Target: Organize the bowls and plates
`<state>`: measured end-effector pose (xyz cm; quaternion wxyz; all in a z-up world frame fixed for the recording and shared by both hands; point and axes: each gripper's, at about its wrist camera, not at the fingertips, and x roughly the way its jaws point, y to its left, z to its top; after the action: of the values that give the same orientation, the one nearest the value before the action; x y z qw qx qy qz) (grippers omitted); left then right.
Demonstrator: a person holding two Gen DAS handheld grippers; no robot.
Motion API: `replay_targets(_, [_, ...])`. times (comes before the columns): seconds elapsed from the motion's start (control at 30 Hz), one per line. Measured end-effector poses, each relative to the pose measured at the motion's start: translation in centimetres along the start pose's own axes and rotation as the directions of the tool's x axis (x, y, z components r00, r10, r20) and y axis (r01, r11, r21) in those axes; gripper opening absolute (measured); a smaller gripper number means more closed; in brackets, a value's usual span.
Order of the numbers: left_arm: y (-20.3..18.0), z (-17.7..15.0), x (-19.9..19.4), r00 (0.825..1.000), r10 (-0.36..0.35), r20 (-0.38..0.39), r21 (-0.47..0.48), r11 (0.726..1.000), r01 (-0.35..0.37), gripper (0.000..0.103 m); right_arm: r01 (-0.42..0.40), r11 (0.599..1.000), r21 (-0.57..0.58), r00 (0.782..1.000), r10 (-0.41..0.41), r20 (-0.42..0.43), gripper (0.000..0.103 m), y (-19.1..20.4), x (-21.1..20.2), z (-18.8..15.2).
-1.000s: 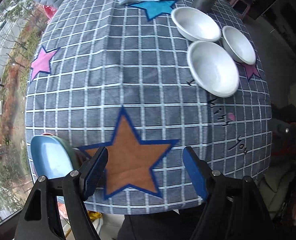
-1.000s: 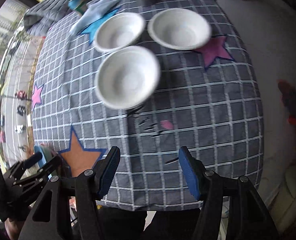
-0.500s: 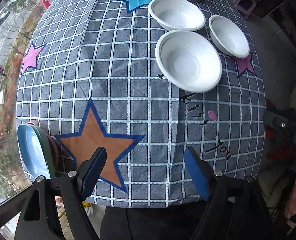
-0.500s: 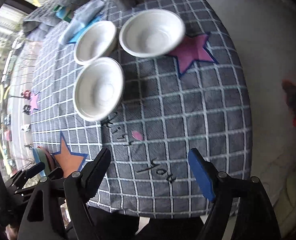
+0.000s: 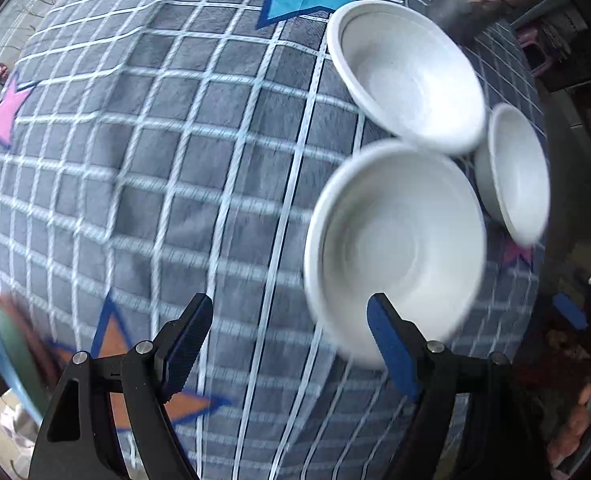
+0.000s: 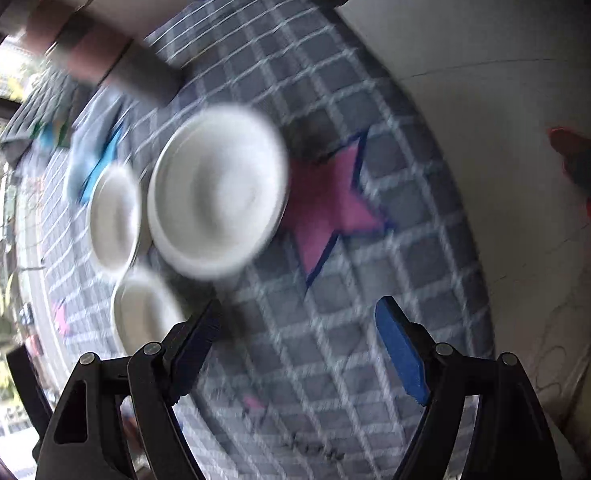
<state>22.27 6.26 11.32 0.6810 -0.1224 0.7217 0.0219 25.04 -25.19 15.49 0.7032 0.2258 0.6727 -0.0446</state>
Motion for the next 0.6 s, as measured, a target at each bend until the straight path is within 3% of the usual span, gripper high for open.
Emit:
replay_targets(0.13, [-1.2,2.1,1.9,0.998,0.059,0.016,0.064,0.996,-0.06,0.079,0.009,0.999,0.05,1.0,-0.01,0.011,0.08,-0.1,2.2,3.3])
replay_targets(0.17, [-1.6,2.4,2.3,0.998,0.061,0.013,0.089,0.994,-0.062,0.05,0.008,0.998,0.065,1.0,-0.008,0.002,0.07,0.1,3.3,4.0])
replay_targets(0.2, [-2.0,2.5,2.9,0.999,0.049,-0.006,0.117,0.992,-0.048,0.036,-0.002,0.997,0.078,1.0,0.003,-0.013,0.057,0.2,4.3,4.5])
replay_targets(0.23, [-2.3,2.4,2.7,0.998,0.064,0.017,0.138,0.988,-0.066,0.031,-0.009,0.996,0.084,1.0,0.011,-0.028,0.023,0.3,5.0,4.7])
replay_targets(0.27, [-2.6,2.3,2.6,0.998,0.058,0.019,0.158,0.986,-0.06,0.026,-0.018,0.996,0.092,0.998,0.023,-0.05,0.016,0.4,5.9,4.8])
replay_targets(0.43, [-1.1,-0.4,1.7,1.0,0.007,-0.004,0.141,0.99,-0.006,0.019,-0.072,0.996,0.06,0.996,0.075,-0.057,0.011,1.1,5.8,3.4])
replay_targets(0.6, [0.7,-5.9,1.5,0.999,0.0,-0.05,0.158,0.987,0.008,0.019,-0.115,0.993,0.035,0.985,0.119,-0.127,0.008,-0.5,3.9,-3.2])
